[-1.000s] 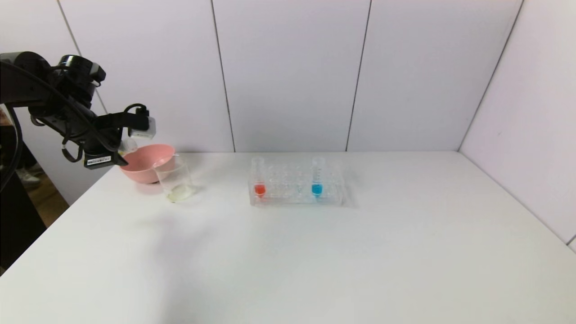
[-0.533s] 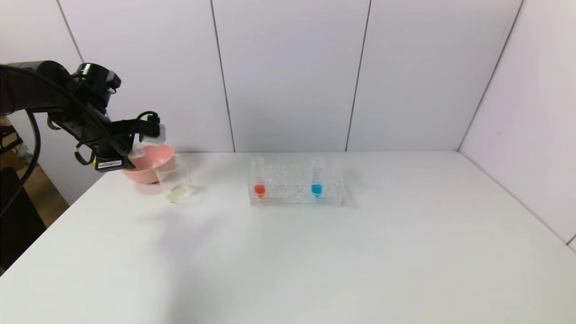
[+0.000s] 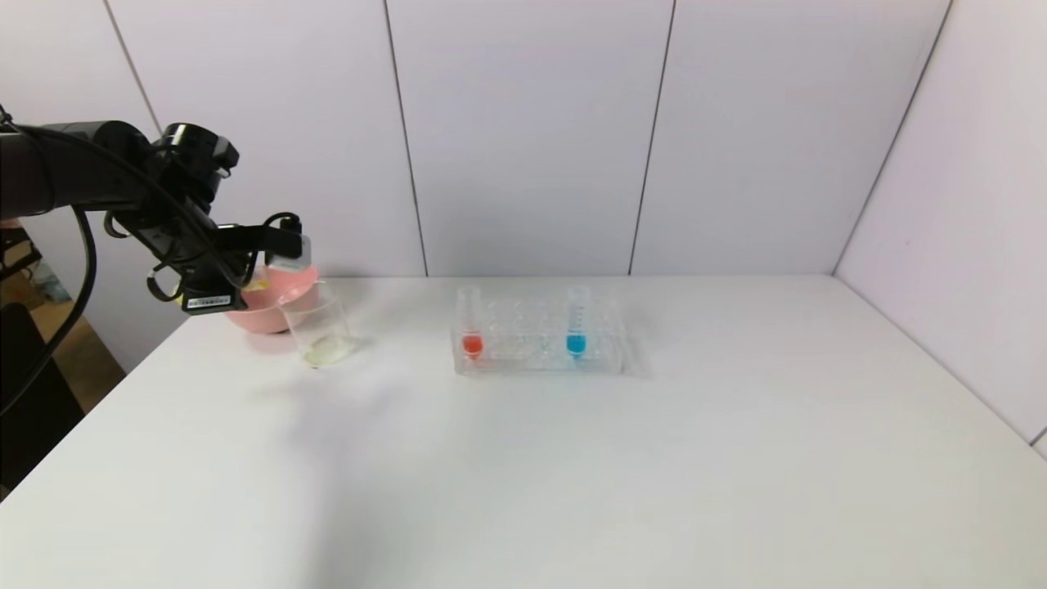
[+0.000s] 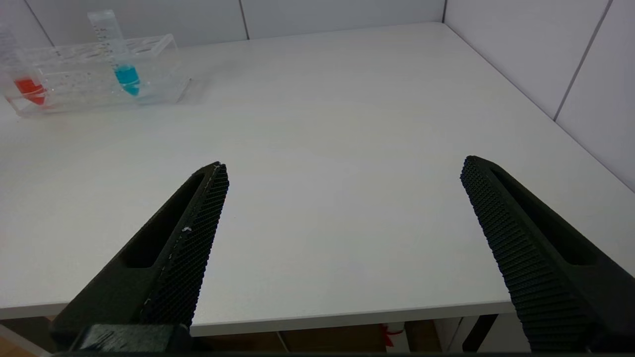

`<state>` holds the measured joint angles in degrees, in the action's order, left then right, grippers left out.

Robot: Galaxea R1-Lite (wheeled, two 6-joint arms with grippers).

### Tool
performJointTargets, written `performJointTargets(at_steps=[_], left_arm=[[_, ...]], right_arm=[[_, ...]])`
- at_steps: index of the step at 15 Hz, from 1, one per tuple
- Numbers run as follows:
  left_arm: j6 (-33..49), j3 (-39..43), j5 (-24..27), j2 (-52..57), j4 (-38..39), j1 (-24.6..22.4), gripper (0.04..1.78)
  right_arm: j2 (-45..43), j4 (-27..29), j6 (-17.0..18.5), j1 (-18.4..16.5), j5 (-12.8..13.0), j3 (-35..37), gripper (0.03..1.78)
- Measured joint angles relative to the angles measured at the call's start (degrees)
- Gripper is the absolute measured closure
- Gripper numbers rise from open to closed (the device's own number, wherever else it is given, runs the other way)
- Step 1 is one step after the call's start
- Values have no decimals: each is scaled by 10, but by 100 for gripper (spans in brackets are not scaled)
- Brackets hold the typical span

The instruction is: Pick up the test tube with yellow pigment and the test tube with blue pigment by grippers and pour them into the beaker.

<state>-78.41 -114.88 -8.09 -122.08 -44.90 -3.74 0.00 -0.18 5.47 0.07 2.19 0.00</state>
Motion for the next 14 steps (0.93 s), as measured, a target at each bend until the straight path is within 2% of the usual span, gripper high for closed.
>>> performJointTargets(at_steps=[14], left_arm=[[0,0,-74,-4,6,23,129]], right_arm=[[0,0,0,0,0,0,10]])
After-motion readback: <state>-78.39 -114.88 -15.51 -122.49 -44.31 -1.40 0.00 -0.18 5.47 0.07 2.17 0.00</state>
